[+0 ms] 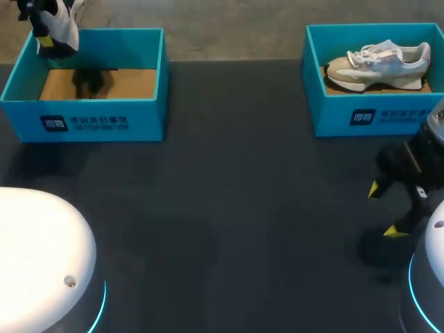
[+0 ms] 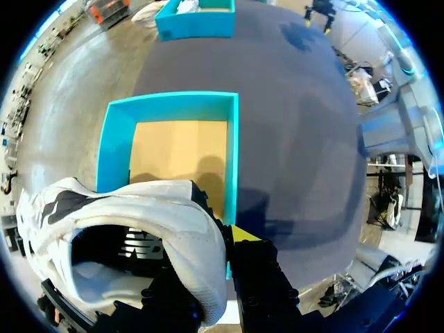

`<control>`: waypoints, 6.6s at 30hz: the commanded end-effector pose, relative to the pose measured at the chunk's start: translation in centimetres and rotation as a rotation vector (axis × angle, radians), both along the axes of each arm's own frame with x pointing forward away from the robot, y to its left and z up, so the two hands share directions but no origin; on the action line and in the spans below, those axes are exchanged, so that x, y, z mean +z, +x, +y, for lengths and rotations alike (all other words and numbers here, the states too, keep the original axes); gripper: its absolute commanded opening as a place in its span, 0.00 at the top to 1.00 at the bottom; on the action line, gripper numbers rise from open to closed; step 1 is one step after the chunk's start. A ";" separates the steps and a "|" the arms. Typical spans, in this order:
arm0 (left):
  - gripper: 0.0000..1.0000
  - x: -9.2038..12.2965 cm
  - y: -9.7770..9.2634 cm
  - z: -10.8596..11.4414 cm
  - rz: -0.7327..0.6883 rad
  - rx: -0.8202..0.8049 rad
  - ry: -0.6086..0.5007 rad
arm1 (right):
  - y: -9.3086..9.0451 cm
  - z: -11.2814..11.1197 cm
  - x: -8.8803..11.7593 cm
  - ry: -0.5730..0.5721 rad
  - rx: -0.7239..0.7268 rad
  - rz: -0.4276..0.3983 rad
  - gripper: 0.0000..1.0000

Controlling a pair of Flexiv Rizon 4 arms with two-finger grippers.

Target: Take the shoe out of the shoebox, open the shoe tongue, remove and reinsert the insole, then place the shoe into the shoebox

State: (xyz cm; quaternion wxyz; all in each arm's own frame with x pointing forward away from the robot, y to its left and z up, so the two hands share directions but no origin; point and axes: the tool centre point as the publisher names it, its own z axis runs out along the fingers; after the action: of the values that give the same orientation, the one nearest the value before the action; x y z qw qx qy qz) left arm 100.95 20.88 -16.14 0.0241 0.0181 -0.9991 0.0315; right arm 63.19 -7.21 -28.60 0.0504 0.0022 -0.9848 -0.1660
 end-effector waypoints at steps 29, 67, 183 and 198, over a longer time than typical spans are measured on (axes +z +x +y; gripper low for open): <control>1.00 -1.2 1.5 7.9 0.049 -0.842 0.076 | -0.1 0.0 -0.1 -0.001 -0.001 -0.003 0.00; 1.00 -2.7 9.2 12.7 -0.083 -1.623 0.277 | -0.1 0.0 -0.1 -0.001 -0.001 -0.003 0.00; 0.71 -21.3 6.8 8.9 0.146 -1.680 0.161 | -0.1 0.0 -0.1 -0.001 -0.001 -0.003 0.00; 0.00 -18.2 6.6 8.2 0.009 -1.683 0.129 | -0.1 0.0 -0.1 -0.001 -0.001 -0.003 0.00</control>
State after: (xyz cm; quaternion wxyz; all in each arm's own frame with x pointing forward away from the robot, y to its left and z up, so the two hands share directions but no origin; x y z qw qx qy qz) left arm 108.48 28.82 -35.51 0.0548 -0.7286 -0.6807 -0.0534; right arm 63.19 -7.22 -28.61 0.0503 0.0021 -0.9848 -0.1660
